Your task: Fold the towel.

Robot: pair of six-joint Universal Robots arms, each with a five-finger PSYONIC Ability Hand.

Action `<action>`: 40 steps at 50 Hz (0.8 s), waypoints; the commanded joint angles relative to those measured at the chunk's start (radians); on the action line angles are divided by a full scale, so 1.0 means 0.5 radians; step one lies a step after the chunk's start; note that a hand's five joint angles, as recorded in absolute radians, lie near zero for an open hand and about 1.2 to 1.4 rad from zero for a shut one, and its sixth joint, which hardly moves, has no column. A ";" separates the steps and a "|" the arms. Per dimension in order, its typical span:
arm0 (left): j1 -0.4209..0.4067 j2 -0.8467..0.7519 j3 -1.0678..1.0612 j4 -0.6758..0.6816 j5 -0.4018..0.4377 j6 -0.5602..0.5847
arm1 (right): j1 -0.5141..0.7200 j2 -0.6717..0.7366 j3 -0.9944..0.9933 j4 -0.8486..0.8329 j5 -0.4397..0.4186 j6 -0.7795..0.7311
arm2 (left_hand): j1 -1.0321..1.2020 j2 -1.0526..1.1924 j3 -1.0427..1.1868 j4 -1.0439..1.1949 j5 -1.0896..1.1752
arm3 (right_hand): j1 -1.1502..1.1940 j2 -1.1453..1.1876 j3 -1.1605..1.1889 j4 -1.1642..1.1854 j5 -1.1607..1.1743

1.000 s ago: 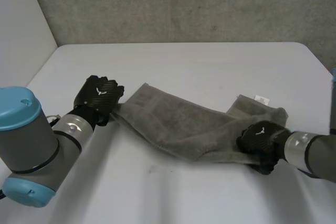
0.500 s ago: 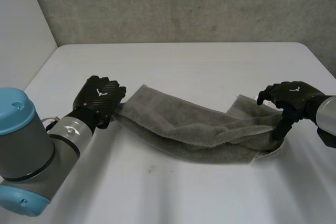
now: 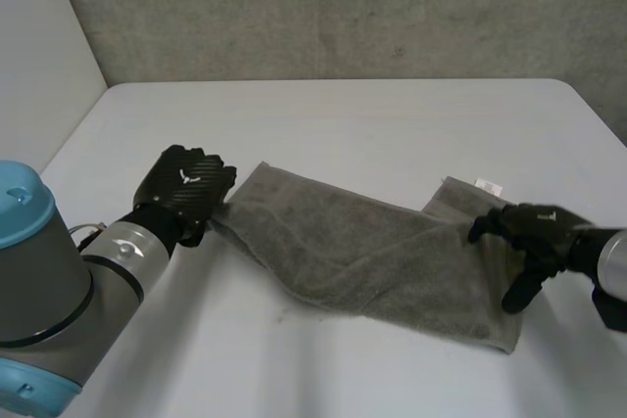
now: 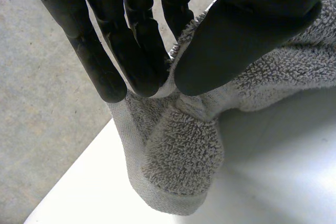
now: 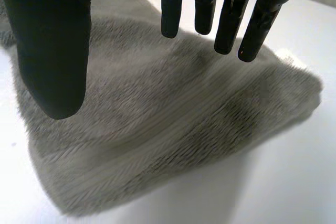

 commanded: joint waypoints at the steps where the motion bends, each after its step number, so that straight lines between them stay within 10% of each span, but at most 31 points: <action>1: 0.004 -0.012 0.000 0.003 0.000 0.000 | -0.060 -0.140 0.306 -0.196 -0.011 0.095 | 0.456 0.356 0.356 0.355 0.381 | 0.046 0.060 0.029 0.032 0.033; 40: 0.025 -0.024 0.000 0.006 0.006 -0.098 | -0.044 -0.264 0.985 -0.991 -0.035 0.010 | 0.456 0.356 0.356 0.355 0.381 | 0.304 0.318 0.287 0.290 0.291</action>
